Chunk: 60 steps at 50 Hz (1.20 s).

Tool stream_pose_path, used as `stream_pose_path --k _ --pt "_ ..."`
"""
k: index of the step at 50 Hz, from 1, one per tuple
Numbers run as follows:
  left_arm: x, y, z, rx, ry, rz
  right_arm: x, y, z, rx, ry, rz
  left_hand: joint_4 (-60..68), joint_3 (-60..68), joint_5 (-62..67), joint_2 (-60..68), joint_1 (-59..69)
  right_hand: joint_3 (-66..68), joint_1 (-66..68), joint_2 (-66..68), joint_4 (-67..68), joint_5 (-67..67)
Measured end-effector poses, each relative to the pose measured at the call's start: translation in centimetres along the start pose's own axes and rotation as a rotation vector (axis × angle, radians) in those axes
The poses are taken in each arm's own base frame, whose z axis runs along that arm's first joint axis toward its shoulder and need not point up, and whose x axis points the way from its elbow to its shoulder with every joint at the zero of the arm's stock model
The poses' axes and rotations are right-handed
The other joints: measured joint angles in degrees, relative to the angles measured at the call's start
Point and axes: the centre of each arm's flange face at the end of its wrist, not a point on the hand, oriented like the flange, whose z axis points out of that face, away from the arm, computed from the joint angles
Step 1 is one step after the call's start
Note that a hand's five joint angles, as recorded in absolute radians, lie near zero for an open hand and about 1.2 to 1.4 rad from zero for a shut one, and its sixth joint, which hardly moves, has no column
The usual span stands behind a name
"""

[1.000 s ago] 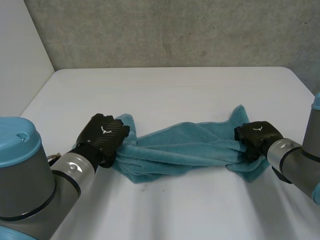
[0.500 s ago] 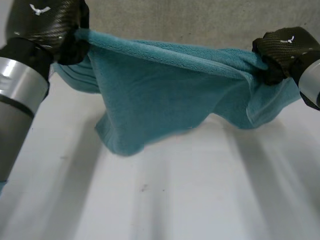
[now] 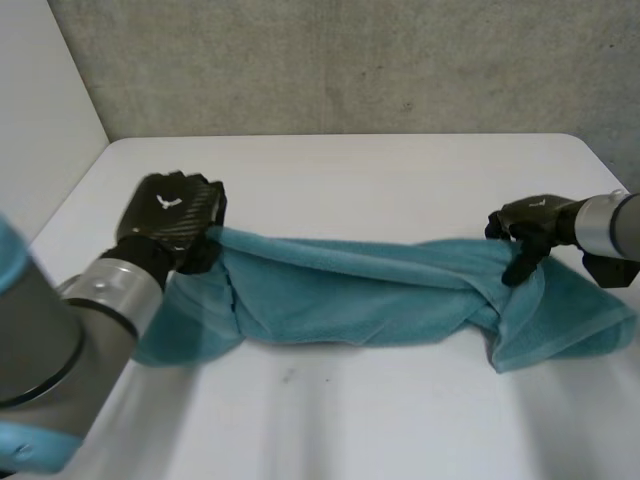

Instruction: Fold the laundry

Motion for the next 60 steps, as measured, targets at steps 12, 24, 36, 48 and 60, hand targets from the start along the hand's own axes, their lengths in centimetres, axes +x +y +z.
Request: stream_pose_path --k 12,24,36,48,60 --pt "-0.8 2.2 4.6 -0.022 -0.032 0.0 -1.0 -1.5 0.7 0.079 0.148 0.068 0.0 0.0 0.0 0.01 0.0 -32.31 -26.01 -30.98 -31.48 -32.17" --pt "-1.9 3.2 5.4 -0.033 -0.062 -0.004 -5.2 1.6 -5.8 0.234 0.201 0.112 0.01 0.0 0.0 0.02 0.0 -32.22 -26.01 -30.97 -31.48 -32.17" --pt "-1.8 3.5 5.3 -0.044 -0.059 -0.006 -8.3 6.8 -6.5 0.233 0.197 0.193 0.0 0.0 0.0 0.04 0.0 -32.19 -26.01 -30.95 -31.48 -32.08" --pt "-1.7 4.1 5.6 -0.056 -0.056 -0.005 -6.7 6.2 -3.1 0.319 0.238 0.156 0.01 0.0 0.0 0.05 0.01 21.02 17.28 21.77 21.12 18.67" --pt "-3.3 0.4 10.9 0.122 -0.11 0.055 0.3 -5.8 -2.2 0.597 0.468 -0.127 0.01 0.03 0.0 0.07 0.0 22.06 17.28 22.31 22.26 19.61"
